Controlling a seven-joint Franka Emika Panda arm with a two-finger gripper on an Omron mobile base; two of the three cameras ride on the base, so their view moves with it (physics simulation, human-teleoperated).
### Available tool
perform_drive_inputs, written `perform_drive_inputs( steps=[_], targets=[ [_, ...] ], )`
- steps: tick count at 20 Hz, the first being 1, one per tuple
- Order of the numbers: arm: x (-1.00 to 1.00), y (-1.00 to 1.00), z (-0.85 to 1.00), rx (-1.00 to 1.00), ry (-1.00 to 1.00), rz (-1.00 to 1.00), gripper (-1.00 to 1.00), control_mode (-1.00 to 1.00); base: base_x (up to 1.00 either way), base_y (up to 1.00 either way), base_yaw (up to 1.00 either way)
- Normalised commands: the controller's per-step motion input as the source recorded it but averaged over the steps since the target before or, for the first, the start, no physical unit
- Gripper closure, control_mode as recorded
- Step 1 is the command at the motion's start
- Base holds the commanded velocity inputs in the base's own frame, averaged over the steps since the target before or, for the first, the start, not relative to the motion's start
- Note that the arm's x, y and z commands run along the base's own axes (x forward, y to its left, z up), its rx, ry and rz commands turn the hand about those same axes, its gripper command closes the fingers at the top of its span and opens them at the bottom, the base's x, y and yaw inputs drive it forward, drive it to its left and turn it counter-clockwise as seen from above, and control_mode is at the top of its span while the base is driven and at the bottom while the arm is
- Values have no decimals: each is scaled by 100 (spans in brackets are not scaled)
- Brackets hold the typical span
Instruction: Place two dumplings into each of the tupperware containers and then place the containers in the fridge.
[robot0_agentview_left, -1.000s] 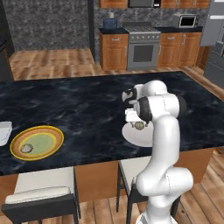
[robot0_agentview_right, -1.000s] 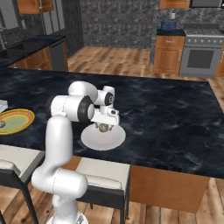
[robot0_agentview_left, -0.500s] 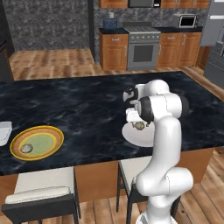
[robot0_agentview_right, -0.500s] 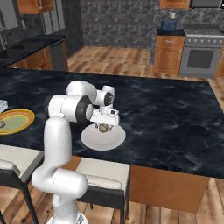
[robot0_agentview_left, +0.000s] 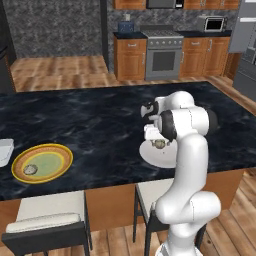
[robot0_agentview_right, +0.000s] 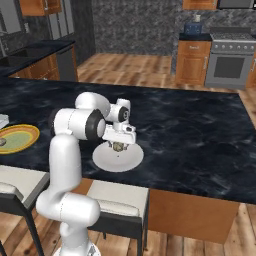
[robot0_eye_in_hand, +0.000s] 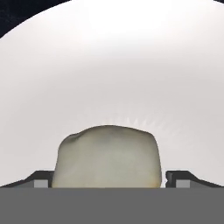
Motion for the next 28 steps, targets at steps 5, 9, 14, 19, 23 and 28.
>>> perform_drive_inputs(
  steps=[5,9,14,19,23,28],
  targets=[
    [-3,0,-7,0,0,0,100,-100,0,0,0],
    [0,0,0,0,0,0,100,-100,0,0,0],
    [-22,-2,17,0,-3,0,100,-100,0,0,0],
    [-61,0,86,0,-6,1,100,-100,0,0,0],
    [-99,-9,68,0,-2,0,100,-100,0,0,0],
    [-100,-2,51,0,-10,0,100,-100,0,0,0]
  ],
)
